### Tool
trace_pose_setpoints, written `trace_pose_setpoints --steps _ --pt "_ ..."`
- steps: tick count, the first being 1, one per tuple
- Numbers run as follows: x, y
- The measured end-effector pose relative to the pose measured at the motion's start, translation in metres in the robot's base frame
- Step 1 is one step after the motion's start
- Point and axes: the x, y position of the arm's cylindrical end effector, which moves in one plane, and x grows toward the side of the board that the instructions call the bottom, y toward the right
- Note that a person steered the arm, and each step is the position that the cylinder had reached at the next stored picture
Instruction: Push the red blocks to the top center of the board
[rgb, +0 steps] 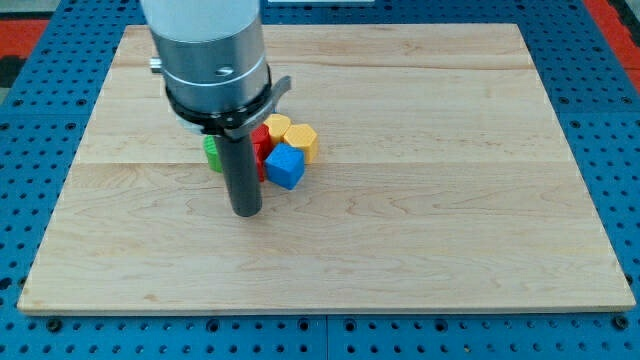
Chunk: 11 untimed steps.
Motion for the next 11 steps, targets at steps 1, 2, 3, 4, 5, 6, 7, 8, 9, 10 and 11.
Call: trace_pose_setpoints --steps 1,2,3,4,5,6,7,8,9,10,11 --pt "-0.001 -0.007" --pt "-0.012 -0.014" --pt "-0.053 -0.007" --pt "-0.088 -0.002" --pt "-0.105 0.016" --pt "-0.118 0.037" --pt "-0.15 0.053" --pt "-0.183 0.059" --pt "-0.204 0.067" --pt "-0.196 0.093" --pt "-0.147 0.118"
